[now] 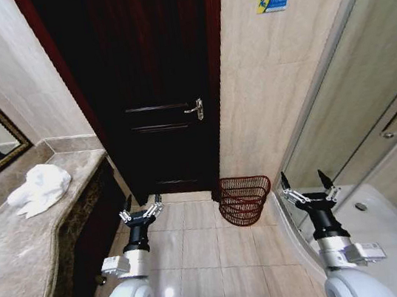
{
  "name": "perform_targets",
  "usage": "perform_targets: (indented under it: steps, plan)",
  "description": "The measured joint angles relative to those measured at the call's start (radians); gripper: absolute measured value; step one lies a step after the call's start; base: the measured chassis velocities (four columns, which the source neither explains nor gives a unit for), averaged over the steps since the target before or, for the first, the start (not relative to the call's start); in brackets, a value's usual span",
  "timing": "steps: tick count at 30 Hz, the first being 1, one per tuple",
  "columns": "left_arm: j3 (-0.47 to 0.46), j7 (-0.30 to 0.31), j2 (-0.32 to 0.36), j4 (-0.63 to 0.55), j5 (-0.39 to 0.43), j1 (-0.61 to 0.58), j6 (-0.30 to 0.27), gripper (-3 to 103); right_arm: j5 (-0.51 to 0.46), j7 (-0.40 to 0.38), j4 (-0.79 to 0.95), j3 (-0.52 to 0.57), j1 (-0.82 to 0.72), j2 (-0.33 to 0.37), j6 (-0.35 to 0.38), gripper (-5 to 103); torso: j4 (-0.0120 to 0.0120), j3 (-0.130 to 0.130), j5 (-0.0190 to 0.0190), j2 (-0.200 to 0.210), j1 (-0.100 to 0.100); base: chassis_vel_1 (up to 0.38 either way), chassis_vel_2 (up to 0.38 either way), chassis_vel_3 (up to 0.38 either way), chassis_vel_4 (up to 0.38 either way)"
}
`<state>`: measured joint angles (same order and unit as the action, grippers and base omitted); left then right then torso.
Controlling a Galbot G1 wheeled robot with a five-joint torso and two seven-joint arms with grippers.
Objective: Discard the used towel into the hamper.
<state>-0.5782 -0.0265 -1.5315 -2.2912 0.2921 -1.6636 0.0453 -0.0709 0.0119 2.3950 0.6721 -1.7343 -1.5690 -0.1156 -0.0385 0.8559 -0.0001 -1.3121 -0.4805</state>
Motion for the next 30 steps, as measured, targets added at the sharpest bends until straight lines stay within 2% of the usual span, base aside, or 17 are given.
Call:
perform_targets:
  steps: [2,8,12,16,23,30]
  plan:
    - [-0.002,0.006,0.006,-0.001,0.009,-0.008,-0.011,100,0.042,0.02,0.002,-0.001,0.03,-0.035,-0.003,100,0.0001,0.0,0.0,0.0,0.0,0.0,0.0,0.0,0.0]
    - [-0.022,0.02,0.015,-0.025,0.02,-0.041,-0.024,100,0.124,0.043,0.003,-0.017,0.053,-0.039,-0.031,100,0.0,0.0,0.0,0.0,0.0,0.0,0.0,0.0,0.0]
    - [-0.063,0.043,0.038,-0.054,0.06,-0.083,-0.034,100,0.213,0.068,0.012,-0.037,0.088,-0.039,-0.037,100,0.0,0.0,0.0,0.0,0.0,0.0,0.0,0.0,0.0]
    - [-0.089,0.056,0.039,-0.095,0.089,-0.113,-0.054,100,0.266,0.061,0.0,-0.076,0.087,-0.039,-0.054,100,-0.0001,0.0,0.0001,0.0,0.0,0.0,0.0,0.0,0.0]
    - [-0.108,0.064,0.033,-0.13,0.116,-0.166,-0.062,100,0.224,0.04,0.009,-0.032,0.109,-0.039,-0.055,100,0.0,0.0,0.0001,0.0,0.0,0.0,0.0,0.0,0.0]
    - [-0.099,0.068,-0.006,-0.127,0.115,-0.148,-0.041,100,0.229,0.044,0.022,-0.05,0.047,-0.039,-0.077,100,0.0,0.0,0.0001,0.0,0.0,0.0,0.0,0.0,0.0]
